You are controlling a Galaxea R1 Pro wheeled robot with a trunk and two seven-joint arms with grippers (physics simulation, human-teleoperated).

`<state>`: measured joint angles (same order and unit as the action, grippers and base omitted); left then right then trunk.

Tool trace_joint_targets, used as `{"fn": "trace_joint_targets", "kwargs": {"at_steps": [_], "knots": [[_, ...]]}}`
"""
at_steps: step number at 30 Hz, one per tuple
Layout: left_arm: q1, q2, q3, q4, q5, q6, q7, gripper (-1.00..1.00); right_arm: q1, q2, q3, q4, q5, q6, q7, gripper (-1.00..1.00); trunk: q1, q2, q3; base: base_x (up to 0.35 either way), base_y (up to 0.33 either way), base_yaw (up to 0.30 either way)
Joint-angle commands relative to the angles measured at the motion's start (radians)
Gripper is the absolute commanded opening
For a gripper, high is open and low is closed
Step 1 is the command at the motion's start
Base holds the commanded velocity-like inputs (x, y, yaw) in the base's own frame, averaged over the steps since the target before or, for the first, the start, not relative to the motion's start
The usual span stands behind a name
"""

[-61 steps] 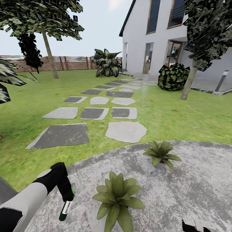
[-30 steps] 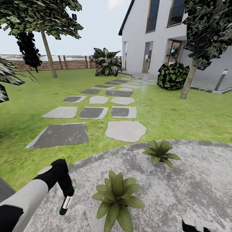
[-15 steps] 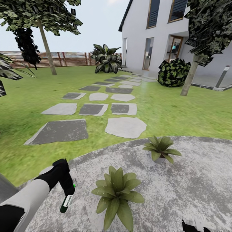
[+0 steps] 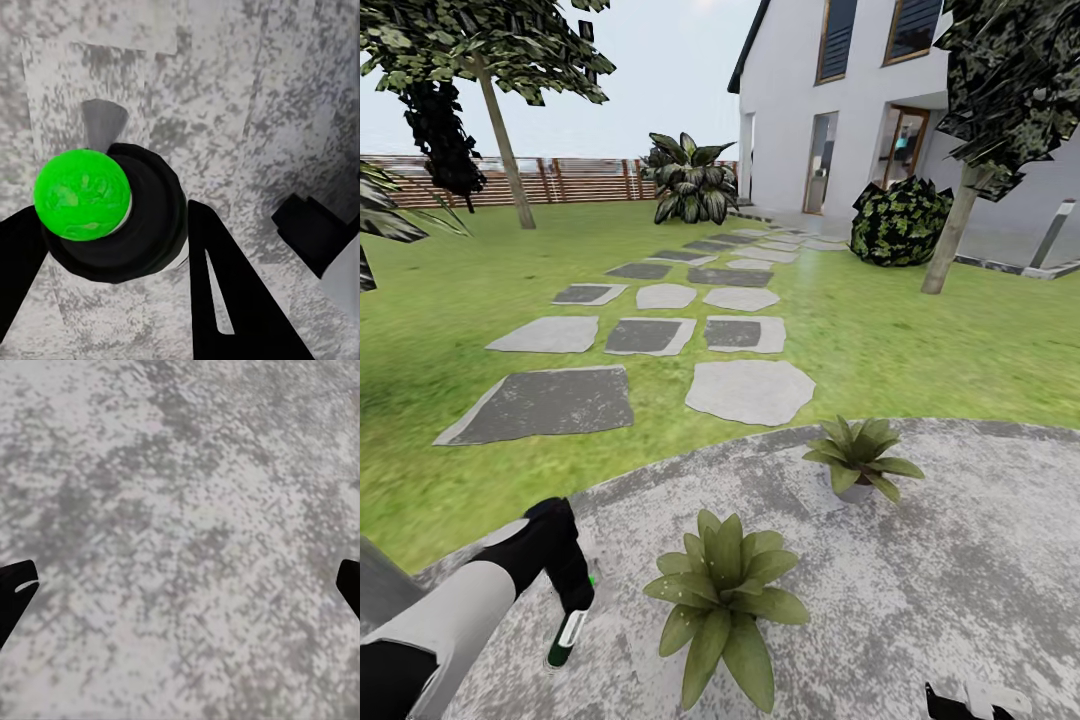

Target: Pick up the pesticide atomizer in the garden and spray insectifuge to fully cover both potted plants in the garden.

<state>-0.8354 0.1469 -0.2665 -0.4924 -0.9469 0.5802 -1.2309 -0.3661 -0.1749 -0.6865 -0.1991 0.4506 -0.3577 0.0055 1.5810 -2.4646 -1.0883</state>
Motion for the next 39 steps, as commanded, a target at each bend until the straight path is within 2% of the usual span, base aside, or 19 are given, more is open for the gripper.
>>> {"fn": "trace_joint_targets", "kwargs": {"at_steps": [1, 6, 10, 15, 19, 23, 25, 34, 39], "knots": [[-0.005, -0.009, -0.005, -0.002, -0.002, 0.011, -0.005, -1.0, -0.001, 0.0, -0.008, 0.001, 0.01, -0.004, 0.001, 1.0, 0.0, 0.0, -0.001, 0.0, 0.0, 0.0], [-0.035, -0.034, -0.006, -0.003, -0.003, 0.016, -0.002, -1.0, -0.001, 0.001, -0.008, 0.001, 0.01, -0.004, 0.001, 1.0, 0.0, 0.0, -0.001, 0.026, 0.078, 0.0], [-0.028, -0.031, -0.007, -0.002, -0.003, 0.016, 0.035, -1.0, -0.001, 0.002, -0.008, 0.001, 0.01, -0.004, 0.001, 1.0, 0.0, 0.0, -0.001, 0.055, 0.226, -0.116], [-0.023, -0.006, -0.008, 0.009, -0.004, 0.009, 0.09, -1.0, -0.001, 0.002, -0.008, 0.001, 0.01, -0.004, 0.001, 1.0, 0.0, 0.0, -0.001, 0.005, 0.034, -0.202], [-0.024, -0.011, -0.008, 0.001, -0.003, 0.007, 0.095, -1.0, -0.001, 0.002, -0.008, 0.001, 0.01, -0.003, 0.001, 1.0, 0.0, 0.0, -0.001, 0.0, 0.002, -0.027], [-0.037, -0.046, -0.006, -0.003, -0.003, 0.009, 0.096, -1.0, -0.002, 0.002, -0.008, 0.001, 0.01, -0.003, 0.001, 1.0, 0.0, 0.0, -0.001, 0.081, 0.097, -0.002], [-0.039, -0.053, -0.005, -0.003, -0.003, 0.009, 0.096, -1.0, -0.001, 0.002, -0.008, 0.001, 0.01, -0.003, 0.001, 1.0, 0.0, 0.0, -0.001, 0.176, 0.233, 0.0], [-0.025, -0.052, -0.008, -0.002, -0.003, 0.01, 0.096, -1.0, -0.002, 0.002, -0.008, 0.001, 0.01, -0.003, 0.001, 1.0, 0.0, 0.0, -0.001, 0.039, 0.05, 0.003], [-0.023, -0.052, -0.01, 0.0, -0.003, 0.011, 0.094, -1.0, -0.002, 0.002, -0.008, 0.001, 0.01, -0.003, 0.001, 1.0, 0.0, 0.0, -0.001, 0.001, -0.155, 0.188]]}}
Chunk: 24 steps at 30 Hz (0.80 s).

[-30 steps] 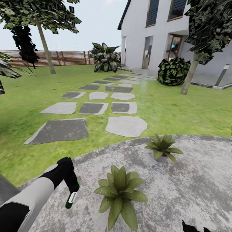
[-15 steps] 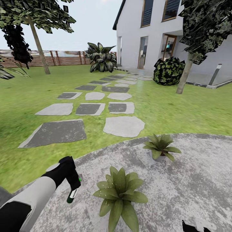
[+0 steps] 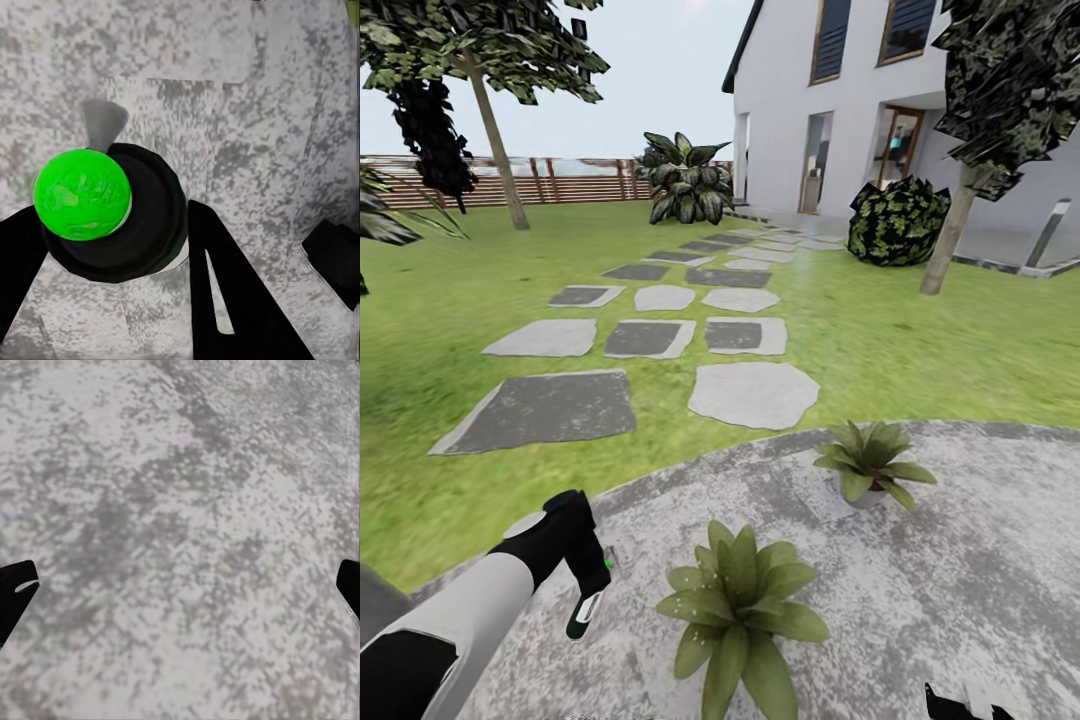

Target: Pick up the pesticide atomizer in the garden and spray insectifuge to fully cover both potted plants in the garden.

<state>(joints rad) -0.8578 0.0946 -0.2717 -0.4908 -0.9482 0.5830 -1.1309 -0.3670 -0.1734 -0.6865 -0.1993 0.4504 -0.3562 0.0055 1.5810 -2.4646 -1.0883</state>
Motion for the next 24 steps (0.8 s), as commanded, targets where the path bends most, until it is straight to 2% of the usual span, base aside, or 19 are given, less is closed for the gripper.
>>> {"fn": "trace_joint_targets", "kwargs": {"at_steps": [1, 7, 10, 20, 24], "knots": [[0.0, 0.001, -0.004, -0.002, -0.001, 0.008, -0.006, -1.0, -0.001, 0.0, -0.008, 0.001, 0.01, -0.004, 0.001, 1.0, 0.0, 0.0, -0.001, 0.0, -0.249, 0.259], [-0.001, 0.001, -0.003, 0.001, -0.001, 0.01, -0.01, -1.0, 0.0, 0.0, -0.007, 0.001, 0.01, -0.004, 0.001, 1.0, 0.0, 0.0, -0.001, -0.014, -0.265, 0.272], [-0.001, 0.0, -0.001, 0.001, -0.001, 0.014, -0.011, -1.0, 0.0, 0.001, -0.007, 0.001, 0.01, -0.004, 0.001, 1.0, 0.0, 0.0, -0.001, -0.195, -0.22, 0.233], [-0.001, -0.001, 0.007, 0.002, 0.0, 0.015, -0.012, -1.0, 0.0, 0.001, -0.007, 0.001, 0.01, -0.004, 0.001, 1.0, 0.0, 0.0, -0.001, -0.177, -0.24, 0.029], [-0.001, -0.001, 0.007, 0.011, 0.0, 0.016, -0.01, -1.0, -0.001, 0.003, -0.007, 0.001, 0.01, -0.004, 0.001, 1.0, 0.0, 0.0, -0.001, -0.103, -0.27, 0.212]]}}
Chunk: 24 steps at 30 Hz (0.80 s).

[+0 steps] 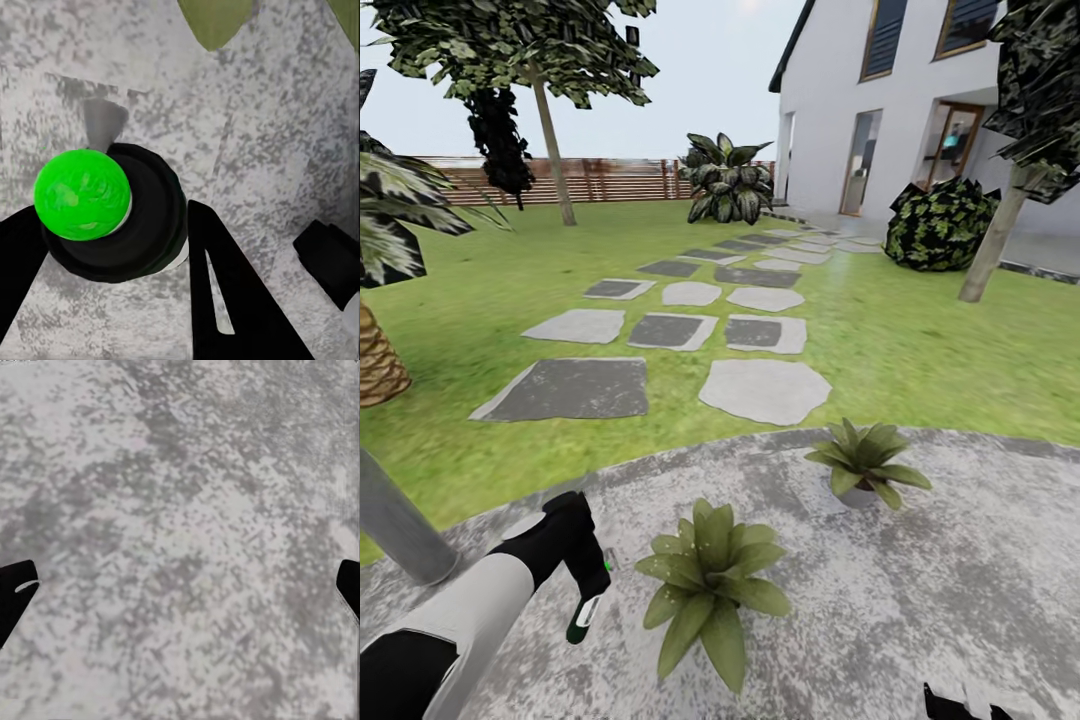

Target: Pick up the pesticide atomizer in the garden and spray insectifuge to fully cover both potted plants in the garden.

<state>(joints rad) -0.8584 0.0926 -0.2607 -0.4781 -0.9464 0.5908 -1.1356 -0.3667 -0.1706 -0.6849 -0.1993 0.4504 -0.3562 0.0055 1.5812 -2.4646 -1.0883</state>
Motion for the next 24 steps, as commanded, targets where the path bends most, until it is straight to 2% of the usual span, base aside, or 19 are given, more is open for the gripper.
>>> {"fn": "trace_joint_targets", "kwargs": {"at_steps": [1, 5, 7, 15, 19, 24], "knots": [[0.0, 0.001, -0.004, 0.002, 0.0, 0.009, -0.003, -1.0, -0.001, 0.0, -0.008, 0.001, 0.01, -0.004, 0.001, 1.0, 0.0, 0.0, -0.001, -0.067, -0.272, 0.263], [0.023, 0.002, -0.005, 0.006, 0.003, 0.028, -0.001, -1.0, -0.001, 0.002, -0.008, 0.001, 0.01, -0.004, 0.001, 1.0, 0.0, 0.0, -0.001, 0.103, -0.237, 0.274], [0.06, 0.006, -0.004, 0.005, 0.001, 0.036, 0.001, -1.0, -0.001, 0.001, -0.008, 0.001, 0.01, -0.004, 0.001, 1.0, 0.0, 0.0, -0.001, 0.173, -0.136, 0.199], [0.109, 0.018, 0.002, 0.005, 0.005, 0.039, 0.002, -1.0, -0.001, -0.003, -0.008, 0.001, 0.011, -0.004, 0.002, 1.0, 0.0, 0.0, -0.001, 0.022, -0.014, 0.021], [0.111, 0.024, 0.052, -0.003, 0.009, 0.04, 0.005, -1.0, -0.001, -0.001, -0.008, 0.001, 0.011, -0.004, 0.002, 1.0, 0.0, 0.0, -0.001, -0.025, -0.059, 0.0], [0.111, 0.024, 0.074, -0.008, 0.009, 0.041, 0.041, -1.0, -0.001, 0.003, -0.007, 0.001, 0.011, -0.004, 0.001, 1.0, 0.0, 0.0, -0.001, -0.09, -0.229, 0.111]]}}
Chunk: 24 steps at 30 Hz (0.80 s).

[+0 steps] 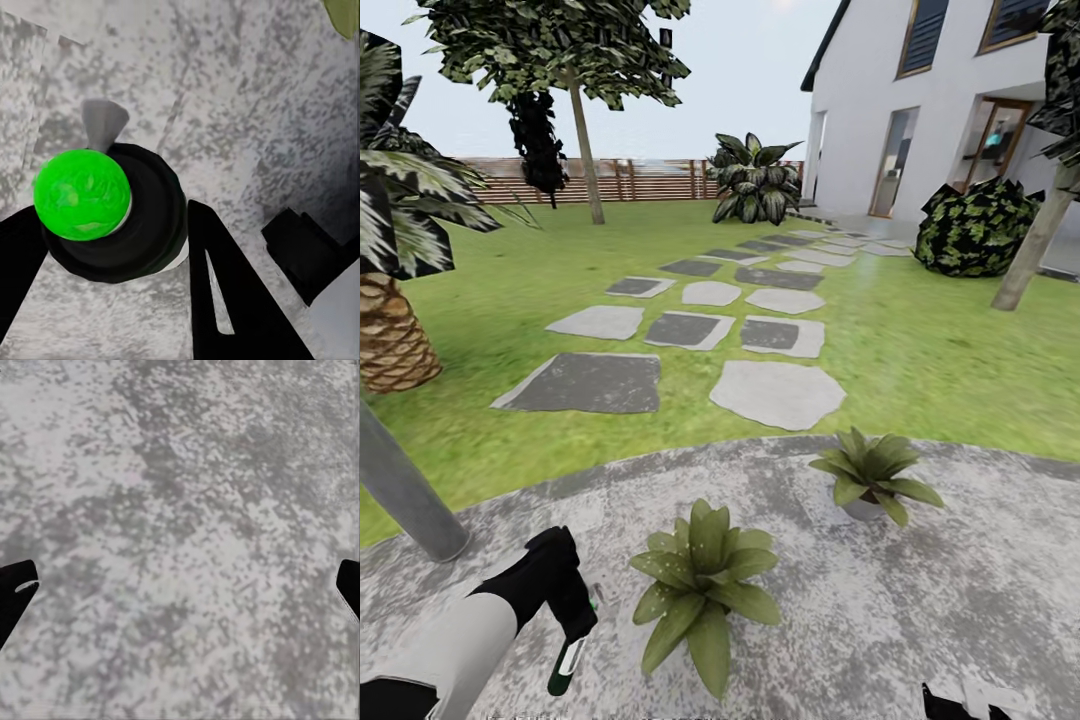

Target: Pick up the pesticide atomizer in the garden and spray insectifuge to fully cover both potted plants in the garden.

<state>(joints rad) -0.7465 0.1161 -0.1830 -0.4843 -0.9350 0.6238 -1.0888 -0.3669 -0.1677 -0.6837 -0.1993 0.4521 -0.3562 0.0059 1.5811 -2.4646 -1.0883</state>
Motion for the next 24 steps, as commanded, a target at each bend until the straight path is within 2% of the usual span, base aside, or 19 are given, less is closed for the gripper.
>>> {"fn": "trace_joint_targets", "kwargs": {"at_steps": [1, 6, 9, 13, 20, 24], "knots": [[-0.001, 0.0, -0.004, -0.002, -0.002, 0.008, -0.004, -1.0, -0.001, 0.001, -0.008, 0.002, 0.01, -0.004, 0.0, 1.0, 0.0, 0.0, -0.001, -0.023, -0.263, 0.244], [-0.001, 0.006, -0.003, 0.005, -0.003, 0.008, 0.006, -1.0, -0.001, 0.002, -0.008, 0.003, 0.01, -0.004, 0.001, 1.0, 0.0, 0.0, -0.001, 0.014, -0.27, 0.269], [-0.001, 0.033, -0.003, 0.011, -0.001, 0.008, 0.032, -1.0, -0.001, 0.002, -0.008, 0.003, 0.01, -0.004, 0.001, 1.0, 0.0, 0.0, -0.001, 0.142, -0.246, 0.276], [-0.001, 0.049, -0.004, 0.011, 0.0, 0.007, 0.038, -1.0, 0.0, 0.002, -0.008, 0.003, 0.01, -0.004, 0.001, 1.0, 0.0, 0.0, -0.001, 0.086, -0.239, 0.232], [-0.001, 0.047, -0.004, 0.009, -0.001, 0.008, 0.04, -1.0, -0.001, 0.002, -0.008, 0.003, 0.01, -0.004, 0.002, 1.0, 0.0, 0.0, -0.001, -0.199, -0.217, 0.028], [-0.001, 0.046, -0.001, 0.004, -0.001, 0.008, 0.04, -1.0, -0.001, 0.003, -0.008, 0.003, 0.01, -0.004, 0.001, 1.0, 0.0, 0.0, -0.001, -0.161, -0.228, 0.184]]}}
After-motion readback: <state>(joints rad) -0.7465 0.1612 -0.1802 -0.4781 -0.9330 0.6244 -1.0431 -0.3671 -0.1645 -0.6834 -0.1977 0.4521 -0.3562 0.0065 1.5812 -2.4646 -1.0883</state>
